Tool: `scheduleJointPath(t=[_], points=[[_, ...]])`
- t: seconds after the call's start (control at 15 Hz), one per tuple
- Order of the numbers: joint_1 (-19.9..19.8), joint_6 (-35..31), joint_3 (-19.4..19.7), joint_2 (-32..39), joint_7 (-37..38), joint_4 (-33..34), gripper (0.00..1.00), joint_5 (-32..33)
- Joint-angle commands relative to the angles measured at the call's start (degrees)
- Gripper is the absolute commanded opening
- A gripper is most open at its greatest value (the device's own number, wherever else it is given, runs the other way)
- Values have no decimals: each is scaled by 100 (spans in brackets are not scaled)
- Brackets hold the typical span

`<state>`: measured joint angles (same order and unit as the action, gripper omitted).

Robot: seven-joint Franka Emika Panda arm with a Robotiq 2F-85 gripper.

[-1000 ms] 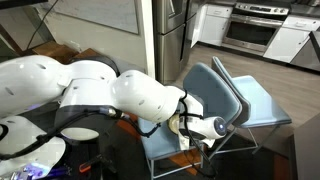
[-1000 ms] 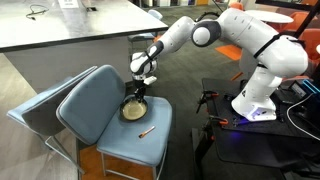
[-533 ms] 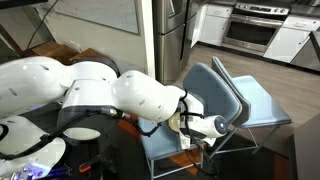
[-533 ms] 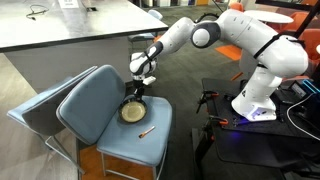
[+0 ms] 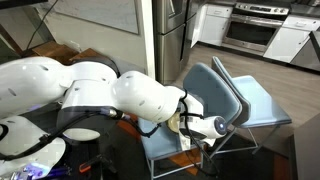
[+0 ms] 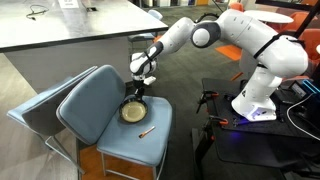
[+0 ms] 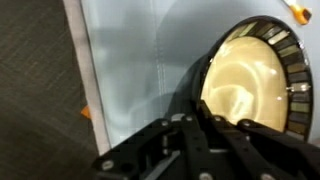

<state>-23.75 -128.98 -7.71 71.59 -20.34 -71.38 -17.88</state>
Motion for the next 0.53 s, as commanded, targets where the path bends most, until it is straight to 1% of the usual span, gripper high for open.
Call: scheduleJointPath(t=[0.0, 0.47], points=[[-86, 67, -29, -295, -401, -478, 2, 98], [-24, 165, 44, -994, -584, -1539, 2, 220]])
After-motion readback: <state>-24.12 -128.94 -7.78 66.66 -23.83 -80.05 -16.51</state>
